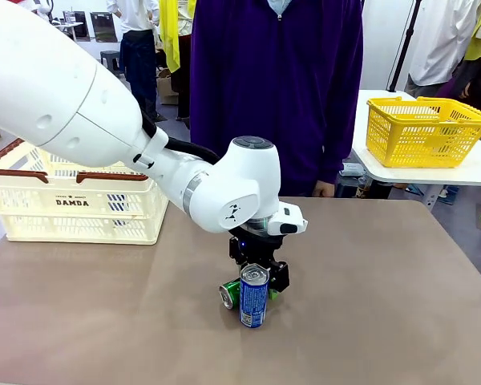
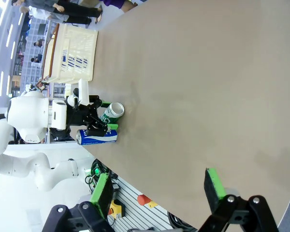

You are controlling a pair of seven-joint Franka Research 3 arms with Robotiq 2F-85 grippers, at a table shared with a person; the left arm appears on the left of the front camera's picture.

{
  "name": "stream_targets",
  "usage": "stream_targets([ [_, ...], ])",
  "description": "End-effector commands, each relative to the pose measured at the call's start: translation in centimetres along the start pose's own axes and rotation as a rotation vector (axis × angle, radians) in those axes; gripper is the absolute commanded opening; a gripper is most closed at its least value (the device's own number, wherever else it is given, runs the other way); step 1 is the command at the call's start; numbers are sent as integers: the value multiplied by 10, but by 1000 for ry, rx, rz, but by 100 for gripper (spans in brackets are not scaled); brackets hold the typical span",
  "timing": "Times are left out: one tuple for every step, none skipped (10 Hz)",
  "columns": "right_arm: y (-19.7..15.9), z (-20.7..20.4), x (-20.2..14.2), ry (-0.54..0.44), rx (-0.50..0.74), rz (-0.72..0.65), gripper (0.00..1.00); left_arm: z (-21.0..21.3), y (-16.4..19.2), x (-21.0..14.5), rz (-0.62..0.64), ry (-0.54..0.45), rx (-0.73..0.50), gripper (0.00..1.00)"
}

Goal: Place the drinks into the Shopping basket.
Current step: Pick up one drink and place it into the Shopping basket.

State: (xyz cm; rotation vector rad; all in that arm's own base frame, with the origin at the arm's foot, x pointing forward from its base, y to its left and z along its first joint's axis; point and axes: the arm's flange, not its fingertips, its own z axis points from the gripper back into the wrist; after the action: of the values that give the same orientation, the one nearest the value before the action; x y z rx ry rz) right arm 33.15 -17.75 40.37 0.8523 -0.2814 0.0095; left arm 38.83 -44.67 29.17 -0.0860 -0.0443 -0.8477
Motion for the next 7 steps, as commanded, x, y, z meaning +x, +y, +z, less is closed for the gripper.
stream_targets([
  [2, 2, -2, 10, 1, -3, 100, -4, -2, 8, 19, 8, 41, 100],
  [2, 2, -2, 10, 1, -3, 100, -6, -2, 9, 29, -6, 72, 69],
  [2, 2, -2, 10, 1, -3, 100, -6, -3, 9, 26, -9, 72, 12],
  [2, 2, -2, 10, 1, -3, 100, -7, -3, 9, 23, -13, 70, 0],
  [2, 2, -2, 10, 1, -3, 100, -7, -3, 9, 22, -10, 72, 0],
  [2, 2, -2, 10, 1, -3, 100, -7, -3, 9, 19, -9, 72, 0],
  [2, 2, -2, 10, 1, -3, 100, -8, -3, 9, 19, -12, 74, 0],
])
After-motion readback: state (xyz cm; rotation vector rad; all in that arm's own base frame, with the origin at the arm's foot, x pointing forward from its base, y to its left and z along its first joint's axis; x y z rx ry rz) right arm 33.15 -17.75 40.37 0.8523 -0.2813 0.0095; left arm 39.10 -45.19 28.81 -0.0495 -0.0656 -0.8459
